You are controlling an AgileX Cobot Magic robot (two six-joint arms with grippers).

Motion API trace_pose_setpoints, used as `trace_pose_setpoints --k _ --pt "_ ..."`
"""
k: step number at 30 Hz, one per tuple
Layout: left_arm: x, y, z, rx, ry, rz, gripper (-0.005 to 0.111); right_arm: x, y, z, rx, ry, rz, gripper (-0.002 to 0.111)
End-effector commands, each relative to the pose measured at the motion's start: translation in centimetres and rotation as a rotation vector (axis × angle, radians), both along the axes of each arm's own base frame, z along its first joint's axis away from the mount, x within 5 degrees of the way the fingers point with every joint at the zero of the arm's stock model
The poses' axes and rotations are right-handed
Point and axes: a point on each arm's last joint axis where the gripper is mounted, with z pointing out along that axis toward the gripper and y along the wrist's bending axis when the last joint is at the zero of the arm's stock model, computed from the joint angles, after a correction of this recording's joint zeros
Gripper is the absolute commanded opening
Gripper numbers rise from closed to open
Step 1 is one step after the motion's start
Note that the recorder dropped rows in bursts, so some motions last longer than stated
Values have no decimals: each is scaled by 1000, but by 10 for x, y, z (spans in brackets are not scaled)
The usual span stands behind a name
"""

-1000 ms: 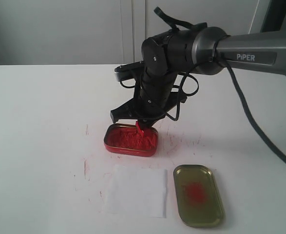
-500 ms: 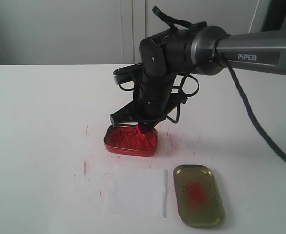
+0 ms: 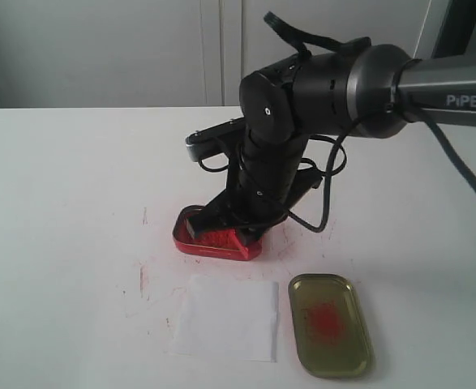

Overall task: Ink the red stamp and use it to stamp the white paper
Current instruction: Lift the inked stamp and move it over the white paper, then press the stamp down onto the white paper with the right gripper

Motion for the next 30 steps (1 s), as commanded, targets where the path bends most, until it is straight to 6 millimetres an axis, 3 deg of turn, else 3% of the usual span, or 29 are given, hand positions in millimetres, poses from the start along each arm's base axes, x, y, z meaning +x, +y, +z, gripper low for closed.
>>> trace_pose_setpoints --k 1,15,30 --pt "0 0 -1 -6 -1 1 0 -15 1 1 -3 -4 41 0" --pt "0 0 -1 -6 -1 1 0 -50 22 -14 -26 24 145 0" --pt "0 0 -1 -6 -1 1 0 -51 28 -29 -38 51 151 0"
